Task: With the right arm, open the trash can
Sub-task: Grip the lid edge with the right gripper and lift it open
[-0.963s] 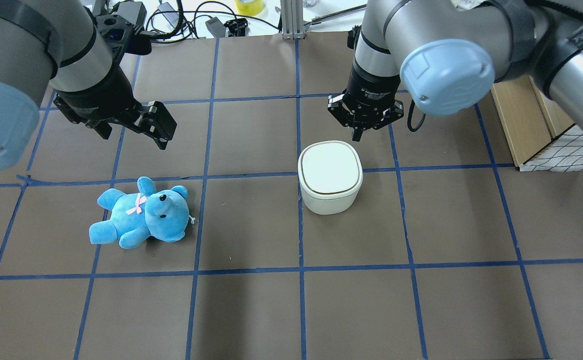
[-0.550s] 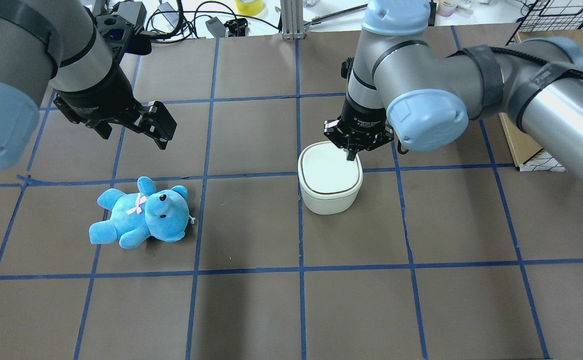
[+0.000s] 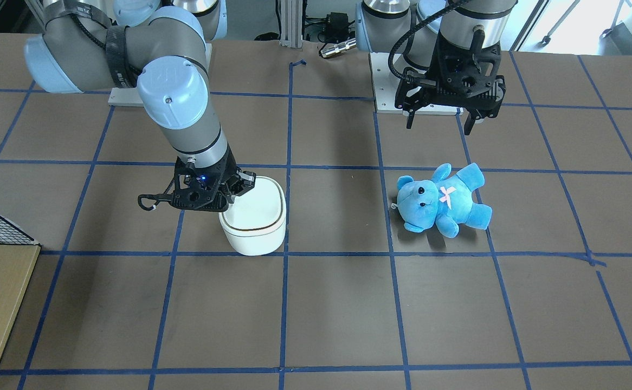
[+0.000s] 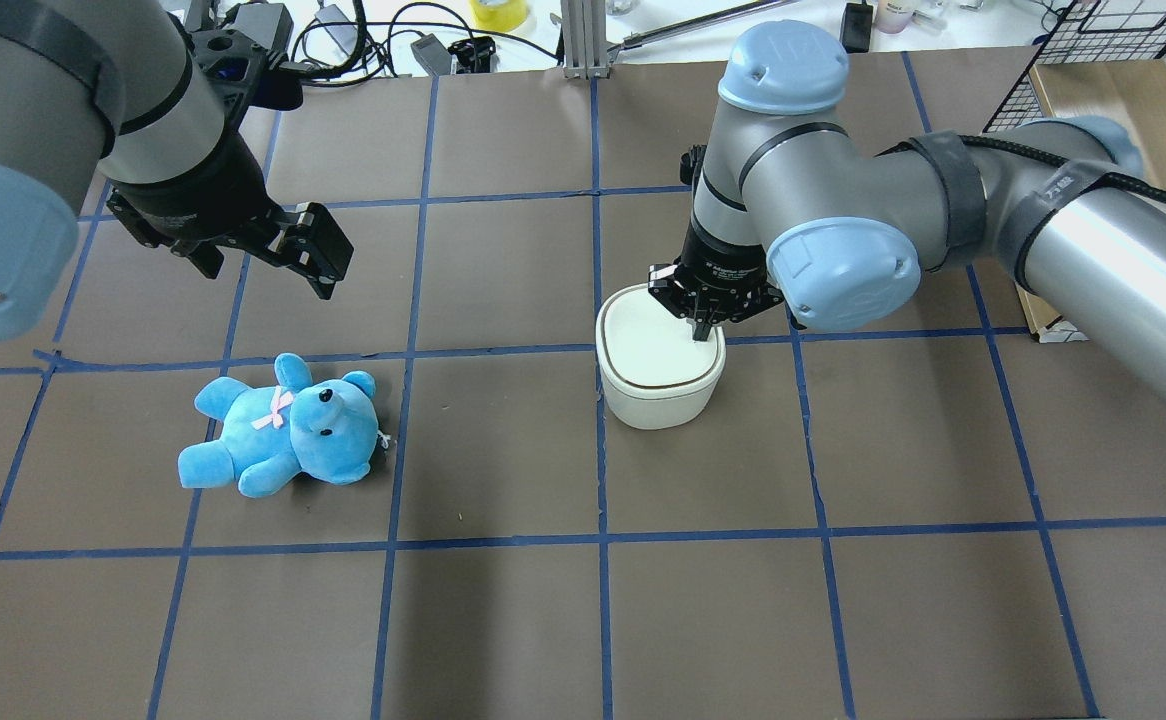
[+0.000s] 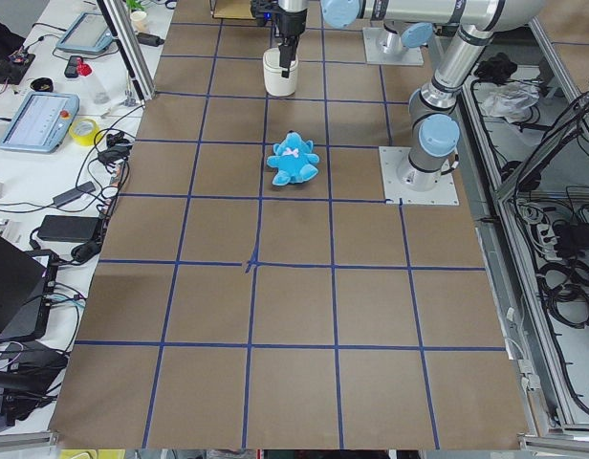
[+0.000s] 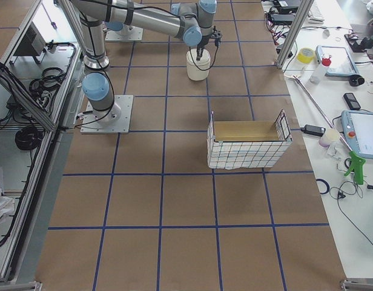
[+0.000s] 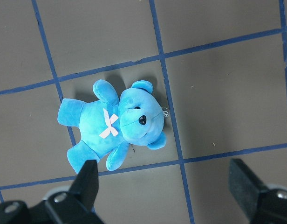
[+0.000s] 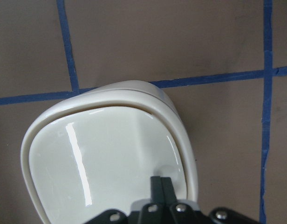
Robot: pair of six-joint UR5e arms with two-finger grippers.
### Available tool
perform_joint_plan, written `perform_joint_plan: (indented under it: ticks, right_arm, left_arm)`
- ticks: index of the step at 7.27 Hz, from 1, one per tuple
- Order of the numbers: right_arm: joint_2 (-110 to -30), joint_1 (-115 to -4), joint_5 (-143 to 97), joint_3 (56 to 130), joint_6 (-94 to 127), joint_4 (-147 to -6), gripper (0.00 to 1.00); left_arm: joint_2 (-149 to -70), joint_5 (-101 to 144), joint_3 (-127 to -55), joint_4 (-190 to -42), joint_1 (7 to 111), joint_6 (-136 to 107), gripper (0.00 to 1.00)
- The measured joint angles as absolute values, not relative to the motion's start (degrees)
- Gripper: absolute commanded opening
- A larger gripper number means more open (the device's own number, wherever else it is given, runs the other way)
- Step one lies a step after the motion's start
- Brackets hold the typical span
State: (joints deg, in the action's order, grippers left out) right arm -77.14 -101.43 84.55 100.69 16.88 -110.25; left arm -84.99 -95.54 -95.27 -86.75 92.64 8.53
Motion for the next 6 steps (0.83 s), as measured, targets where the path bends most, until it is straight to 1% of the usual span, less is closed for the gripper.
perform_joint_plan:
  ticks: [5, 6]
  right_arm:
    - [-76.6, -101.4, 84.6, 100.7, 17.0, -110.4, 0.01]
    - [-76.7, -101.4, 84.6, 100.3, 17.2, -110.3, 0.13]
  left_arm:
    - [-85.0, -95.5, -95.3, -86.7, 92.6, 8.5, 1.0]
    - [-85.0, -95.5, -95.3, -86.7, 92.6, 8.5, 1.0]
